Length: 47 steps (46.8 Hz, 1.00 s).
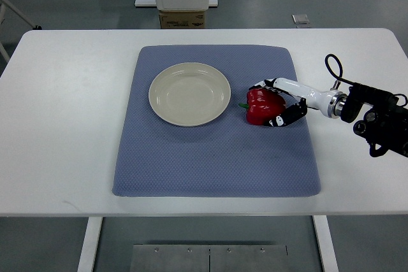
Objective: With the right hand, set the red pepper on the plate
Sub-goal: 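Lift the pepper and carry it over the cream plate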
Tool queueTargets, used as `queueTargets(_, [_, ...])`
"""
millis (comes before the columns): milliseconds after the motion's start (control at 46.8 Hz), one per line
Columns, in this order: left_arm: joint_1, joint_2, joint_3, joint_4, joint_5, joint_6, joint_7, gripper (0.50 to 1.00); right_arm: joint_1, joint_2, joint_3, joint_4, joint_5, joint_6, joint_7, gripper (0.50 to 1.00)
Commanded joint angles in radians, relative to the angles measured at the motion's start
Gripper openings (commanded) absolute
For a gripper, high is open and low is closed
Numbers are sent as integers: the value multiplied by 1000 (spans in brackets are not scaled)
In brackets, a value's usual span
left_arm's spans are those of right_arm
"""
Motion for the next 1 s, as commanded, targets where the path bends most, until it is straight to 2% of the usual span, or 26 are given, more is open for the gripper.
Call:
queueTargets(0, [0,0,0,0,0,0,0,1000,2,0,1,0,0,0,0,795])
queueTargets(192, [0,0,0,0,0,0,0,1000,14,-3,1,0,2,0,0,665])
queueTargets(363, [0,0,0,0,0,0,0,1000,31,-3,8,0,5,0,-3,500])
queueTargets(812, [0,0,0,0,0,0,0,1000,117,12,15,0,17,2,-66,500])
queueTargets(983, [0,0,0,0,0,0,0,1000,138,52,15,0,20,3,-95,500])
